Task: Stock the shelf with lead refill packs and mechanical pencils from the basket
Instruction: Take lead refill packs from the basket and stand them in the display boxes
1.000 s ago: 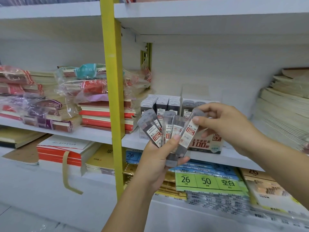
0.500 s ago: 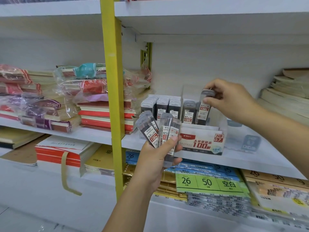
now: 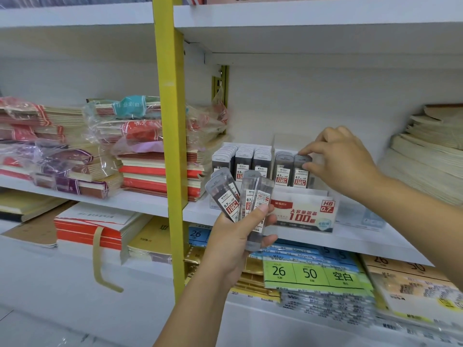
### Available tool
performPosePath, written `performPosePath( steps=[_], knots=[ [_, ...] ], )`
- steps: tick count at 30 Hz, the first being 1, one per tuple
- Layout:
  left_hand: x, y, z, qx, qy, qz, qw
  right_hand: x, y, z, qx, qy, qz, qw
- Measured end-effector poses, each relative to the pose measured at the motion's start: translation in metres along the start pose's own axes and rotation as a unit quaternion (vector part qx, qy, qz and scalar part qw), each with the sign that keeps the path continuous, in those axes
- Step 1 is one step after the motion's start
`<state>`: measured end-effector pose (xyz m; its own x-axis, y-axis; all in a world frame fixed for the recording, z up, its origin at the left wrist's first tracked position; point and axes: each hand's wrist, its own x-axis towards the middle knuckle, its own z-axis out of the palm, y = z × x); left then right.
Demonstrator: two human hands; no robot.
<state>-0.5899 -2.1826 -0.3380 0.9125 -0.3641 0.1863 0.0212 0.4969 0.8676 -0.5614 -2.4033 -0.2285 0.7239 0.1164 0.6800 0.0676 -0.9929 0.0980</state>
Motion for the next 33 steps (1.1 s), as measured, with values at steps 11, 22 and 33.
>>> performPosePath(
  steps=[11,22,33],
  knots=[
    [-0.014,0.006,0.008,0.009,-0.062,-0.014,0.998,-0.064,-0.064,-0.02,0.451,-0.072,0.058,0.888],
    [-0.013,0.005,-0.015,-0.012,-0.058,-0.023,0.998,-0.084,-0.044,-0.022,0.601,0.01,0.2,0.774],
    [-0.014,0.007,-0.011,0.116,0.034,0.043,0.992,-0.096,-0.058,-0.035,0.428,-0.204,0.062,0.878]
  ],
)
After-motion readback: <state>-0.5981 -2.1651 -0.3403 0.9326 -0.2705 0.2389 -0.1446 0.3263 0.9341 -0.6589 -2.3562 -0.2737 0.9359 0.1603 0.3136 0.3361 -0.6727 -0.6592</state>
